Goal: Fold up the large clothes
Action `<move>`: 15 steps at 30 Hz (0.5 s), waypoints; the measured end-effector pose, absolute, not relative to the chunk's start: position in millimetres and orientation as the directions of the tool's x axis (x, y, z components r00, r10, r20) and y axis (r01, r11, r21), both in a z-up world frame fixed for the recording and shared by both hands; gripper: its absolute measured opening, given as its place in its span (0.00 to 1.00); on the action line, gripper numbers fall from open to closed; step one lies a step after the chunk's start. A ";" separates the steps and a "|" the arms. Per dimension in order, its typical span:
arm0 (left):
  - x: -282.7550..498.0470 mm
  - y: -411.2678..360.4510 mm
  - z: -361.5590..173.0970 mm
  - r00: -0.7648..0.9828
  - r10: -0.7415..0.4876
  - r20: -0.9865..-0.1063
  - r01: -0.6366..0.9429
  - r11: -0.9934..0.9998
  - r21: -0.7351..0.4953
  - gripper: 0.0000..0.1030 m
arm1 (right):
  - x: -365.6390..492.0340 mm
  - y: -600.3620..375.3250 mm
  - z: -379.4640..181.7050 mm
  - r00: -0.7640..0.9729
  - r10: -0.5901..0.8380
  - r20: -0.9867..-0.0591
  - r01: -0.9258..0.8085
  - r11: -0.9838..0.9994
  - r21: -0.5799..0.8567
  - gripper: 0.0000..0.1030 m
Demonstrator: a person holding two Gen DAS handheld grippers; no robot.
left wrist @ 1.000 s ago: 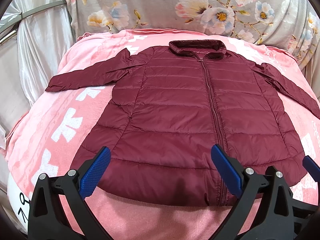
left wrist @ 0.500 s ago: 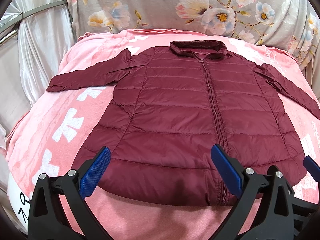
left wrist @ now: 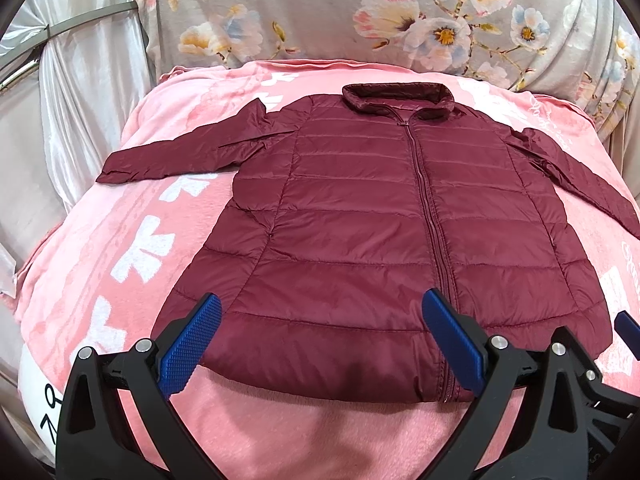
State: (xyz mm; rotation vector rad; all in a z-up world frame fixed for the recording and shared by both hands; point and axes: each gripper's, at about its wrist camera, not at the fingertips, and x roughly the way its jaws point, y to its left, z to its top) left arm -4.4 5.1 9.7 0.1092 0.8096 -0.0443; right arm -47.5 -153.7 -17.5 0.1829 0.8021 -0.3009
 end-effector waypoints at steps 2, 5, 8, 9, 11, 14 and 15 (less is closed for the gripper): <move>-5.5 6.2 10.0 0.690 0.002 -0.724 0.083 0.993 0.081 0.95 | -48.8 -155.6 -16.7 0.656 -0.201 -0.727 0.337 0.940 0.044 0.91; -6.8 6.9 11.2 0.692 0.001 -0.722 0.085 0.993 0.083 0.95 | -52.0 -160.8 -14.3 0.657 -0.212 -0.723 0.348 0.937 0.041 0.91; -9.2 6.6 12.3 0.695 0.001 -0.719 0.086 0.993 0.085 0.95 | -55.2 -165.9 -12.9 0.658 -0.220 -0.720 0.358 0.933 0.043 0.91; -9.5 6.2 12.6 0.695 0.000 -0.719 0.088 0.993 0.085 0.95 | -55.6 -166.8 -12.6 0.659 -0.221 -0.719 0.360 0.932 0.043 0.91; -11.7 2.3 12.3 0.696 0.002 -0.718 0.089 0.992 0.089 0.95 | -55.9 -168.7 -12.0 0.659 -0.222 -0.718 0.361 0.932 0.043 0.91; -13.0 -2.3 12.5 0.698 0.003 -0.716 0.093 0.991 0.094 0.95 | -56.1 -168.8 -12.4 0.660 -0.221 -0.718 0.360 0.932 0.044 0.91; -13.1 -3.0 12.8 0.698 0.003 -0.716 0.094 0.991 0.096 0.95 | -56.1 -169.2 -12.4 0.660 -0.222 -0.718 0.361 0.932 0.044 0.91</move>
